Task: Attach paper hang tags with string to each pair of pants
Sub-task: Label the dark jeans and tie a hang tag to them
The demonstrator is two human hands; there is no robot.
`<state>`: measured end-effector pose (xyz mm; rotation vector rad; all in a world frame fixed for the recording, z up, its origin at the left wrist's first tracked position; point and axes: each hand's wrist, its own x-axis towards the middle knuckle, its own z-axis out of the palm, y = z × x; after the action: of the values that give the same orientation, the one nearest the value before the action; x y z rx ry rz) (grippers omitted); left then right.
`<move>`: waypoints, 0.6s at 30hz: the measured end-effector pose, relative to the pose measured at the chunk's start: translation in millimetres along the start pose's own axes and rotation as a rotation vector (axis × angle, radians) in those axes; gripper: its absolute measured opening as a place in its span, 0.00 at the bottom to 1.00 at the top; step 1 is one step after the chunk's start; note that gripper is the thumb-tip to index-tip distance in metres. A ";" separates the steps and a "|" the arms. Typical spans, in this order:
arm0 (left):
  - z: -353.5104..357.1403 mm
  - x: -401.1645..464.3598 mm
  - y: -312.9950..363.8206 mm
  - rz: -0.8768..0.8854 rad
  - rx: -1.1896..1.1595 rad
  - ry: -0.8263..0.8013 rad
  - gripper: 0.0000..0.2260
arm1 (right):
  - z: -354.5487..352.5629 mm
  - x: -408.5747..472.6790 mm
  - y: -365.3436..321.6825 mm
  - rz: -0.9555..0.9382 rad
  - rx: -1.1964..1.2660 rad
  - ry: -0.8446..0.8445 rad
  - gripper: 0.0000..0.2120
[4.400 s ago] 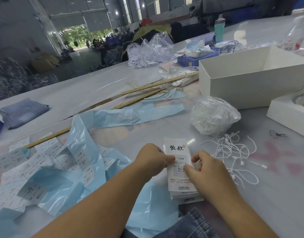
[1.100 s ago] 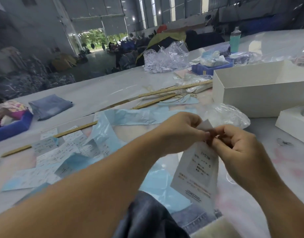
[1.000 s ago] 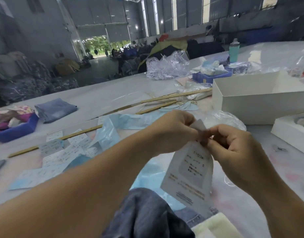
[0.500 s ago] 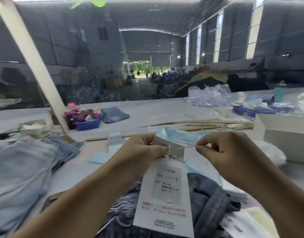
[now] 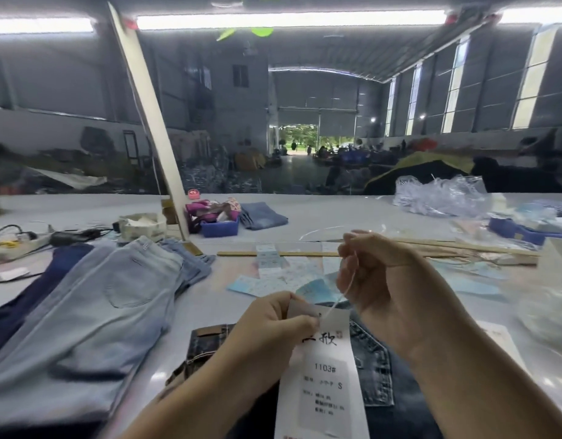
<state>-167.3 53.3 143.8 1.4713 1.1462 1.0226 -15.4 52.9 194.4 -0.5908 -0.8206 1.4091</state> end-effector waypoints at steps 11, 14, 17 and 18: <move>-14.5 -11.2 -21.8 -0.058 -0.166 0.089 0.05 | -5.8 -2.4 17.0 0.056 -0.498 -0.149 0.12; -12.9 -12.5 -21.1 -0.034 -0.256 0.107 0.07 | -11.4 -9.7 24.2 0.014 -0.664 -0.175 0.09; -11.1 -13.4 -20.8 -0.012 -0.277 0.098 0.07 | -15.2 -16.4 31.8 -0.073 -0.783 -0.187 0.08; -10.0 -13.0 -21.5 -0.002 -0.268 0.100 0.07 | -16.2 -17.9 33.8 -0.094 -0.818 -0.183 0.08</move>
<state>-183.1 44.4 123.7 1.2183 1.0341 1.2091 -22.9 40.4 155.5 -1.0286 -1.5699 1.0118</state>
